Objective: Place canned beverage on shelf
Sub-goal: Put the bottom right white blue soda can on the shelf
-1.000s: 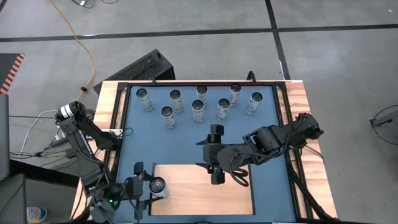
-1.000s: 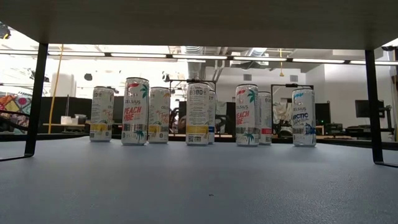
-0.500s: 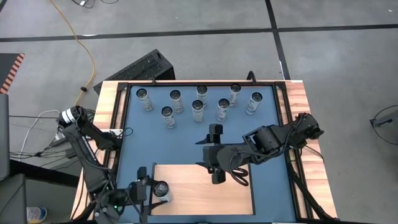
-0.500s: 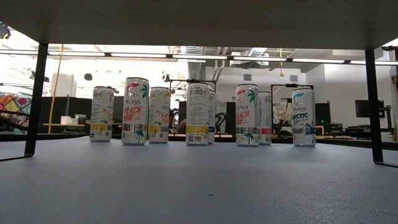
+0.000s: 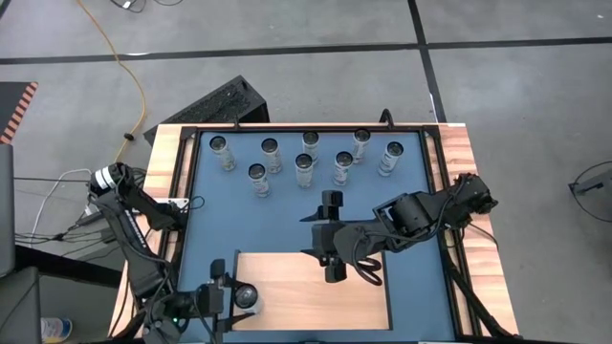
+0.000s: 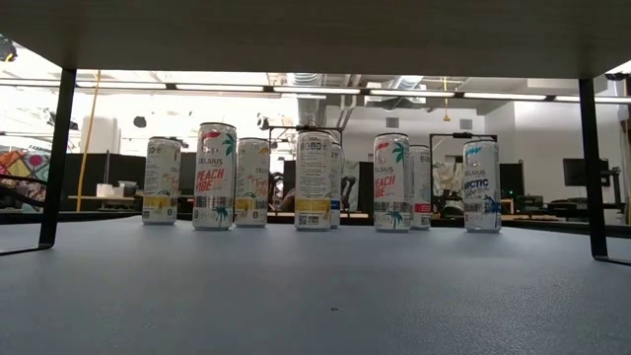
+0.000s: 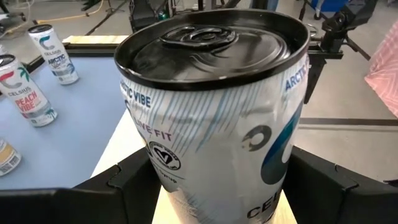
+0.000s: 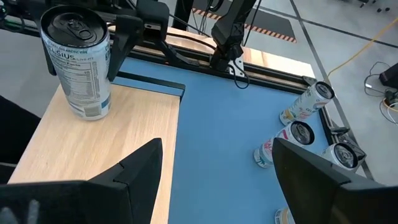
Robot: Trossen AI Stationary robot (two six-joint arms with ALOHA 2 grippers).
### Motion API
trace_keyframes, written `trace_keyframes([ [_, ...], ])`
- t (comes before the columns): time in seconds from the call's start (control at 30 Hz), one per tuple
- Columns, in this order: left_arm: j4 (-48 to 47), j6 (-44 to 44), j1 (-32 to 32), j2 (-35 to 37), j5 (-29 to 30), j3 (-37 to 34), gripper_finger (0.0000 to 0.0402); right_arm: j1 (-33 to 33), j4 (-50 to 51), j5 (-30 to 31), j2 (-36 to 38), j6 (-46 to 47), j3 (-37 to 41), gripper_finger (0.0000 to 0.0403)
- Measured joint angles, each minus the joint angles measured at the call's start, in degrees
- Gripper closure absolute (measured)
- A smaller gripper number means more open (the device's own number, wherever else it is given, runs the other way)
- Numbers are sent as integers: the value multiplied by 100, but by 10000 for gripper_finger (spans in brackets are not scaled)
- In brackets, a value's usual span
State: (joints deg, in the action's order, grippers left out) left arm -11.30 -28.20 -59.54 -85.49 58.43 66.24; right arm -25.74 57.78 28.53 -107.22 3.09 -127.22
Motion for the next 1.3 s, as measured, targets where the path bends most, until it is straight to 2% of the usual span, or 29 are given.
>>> trace_keyframes([
  [0.53,82,220,-31,0,-302,2,134,-13,0,-20,0,-2,0,117],
  [0.9,148,226,-31,0,-90,8,65,-15,0,-175,0,-6,0,117],
  [1.3,166,52,-98,46,94,130,78,-13,0,-175,0,-11,0,117],
])
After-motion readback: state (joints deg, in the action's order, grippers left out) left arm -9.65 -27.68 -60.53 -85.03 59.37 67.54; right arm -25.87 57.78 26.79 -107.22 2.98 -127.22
